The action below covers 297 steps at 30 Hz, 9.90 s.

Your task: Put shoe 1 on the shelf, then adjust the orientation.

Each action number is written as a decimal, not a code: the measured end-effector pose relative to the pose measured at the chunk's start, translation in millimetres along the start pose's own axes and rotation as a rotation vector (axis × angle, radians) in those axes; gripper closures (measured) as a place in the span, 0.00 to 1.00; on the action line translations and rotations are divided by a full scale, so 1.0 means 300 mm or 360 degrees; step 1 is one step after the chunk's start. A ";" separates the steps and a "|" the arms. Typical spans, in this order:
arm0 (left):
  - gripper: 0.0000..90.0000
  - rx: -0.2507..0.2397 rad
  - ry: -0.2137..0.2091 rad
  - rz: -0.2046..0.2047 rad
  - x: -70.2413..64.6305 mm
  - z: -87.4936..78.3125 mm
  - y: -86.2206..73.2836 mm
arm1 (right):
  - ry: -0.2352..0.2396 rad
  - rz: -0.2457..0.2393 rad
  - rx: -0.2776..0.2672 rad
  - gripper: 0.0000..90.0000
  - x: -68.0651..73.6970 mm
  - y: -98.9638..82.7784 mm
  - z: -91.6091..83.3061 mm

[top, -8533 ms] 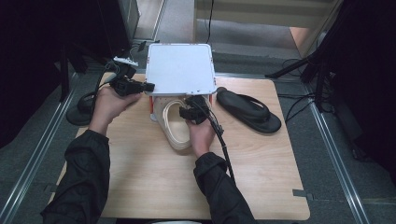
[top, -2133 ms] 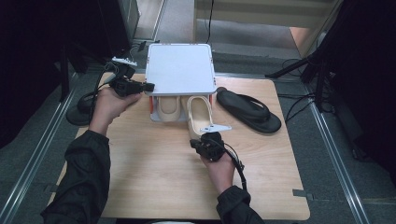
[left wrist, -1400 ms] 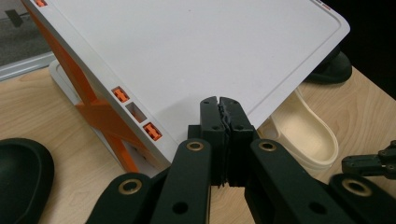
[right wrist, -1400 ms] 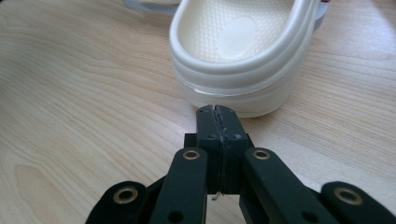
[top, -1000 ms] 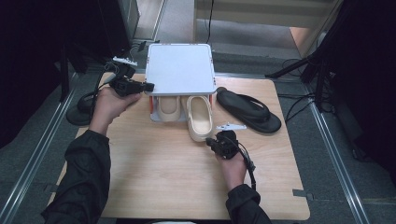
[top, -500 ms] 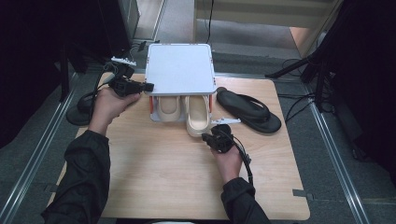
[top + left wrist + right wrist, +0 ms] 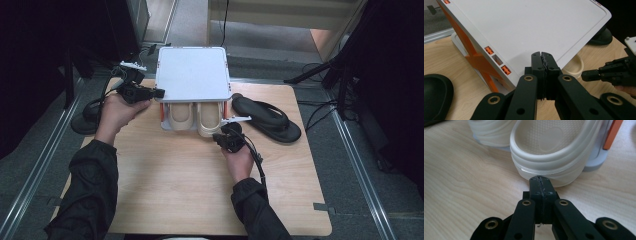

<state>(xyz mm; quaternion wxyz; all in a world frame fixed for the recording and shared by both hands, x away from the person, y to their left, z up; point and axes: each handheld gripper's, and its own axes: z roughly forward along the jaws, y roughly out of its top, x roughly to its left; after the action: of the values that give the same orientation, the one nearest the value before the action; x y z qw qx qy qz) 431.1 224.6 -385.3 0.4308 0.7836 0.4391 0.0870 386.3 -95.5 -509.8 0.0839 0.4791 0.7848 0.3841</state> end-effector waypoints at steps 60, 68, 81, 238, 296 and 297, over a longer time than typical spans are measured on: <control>0.44 -0.0090 0.0252 -0.0204 0.133 -0.193 -0.108 | 0.0337 -0.0190 -0.0167 0.56 0.015 -0.223 -0.258; 0.72 -0.0102 0.0268 -0.0246 0.194 -0.148 -0.147 | 0.0301 -0.0224 -0.0155 0.56 0.007 -0.226 -0.260; 1.00 -0.0036 0.0350 -0.0325 0.313 -0.047 -0.214 | 0.0254 -0.0248 -0.0126 0.54 0.019 -0.227 -0.247; 0.26 0.0052 0.0663 -0.0616 0.255 -0.117 -0.530 | 0.0213 -0.0220 -0.0189 0.53 -0.034 -0.108 -0.214; 0.78 0.0007 0.0559 -0.0796 0.312 -0.132 -0.518 | 0.0168 -0.0271 -0.0175 0.52 -0.026 -0.113 -0.217; 0.78 0.0002 0.0559 -0.0789 0.309 -0.144 -0.516 | 0.0168 -0.0269 -0.0179 0.52 -0.027 -0.112 -0.218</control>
<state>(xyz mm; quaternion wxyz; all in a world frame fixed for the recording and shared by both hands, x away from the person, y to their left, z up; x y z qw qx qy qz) 369.5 358.9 -497.7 0.3559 0.6257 0.6849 0.1129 334.8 -144.4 -489.5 0.1012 0.3850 0.8029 0.4436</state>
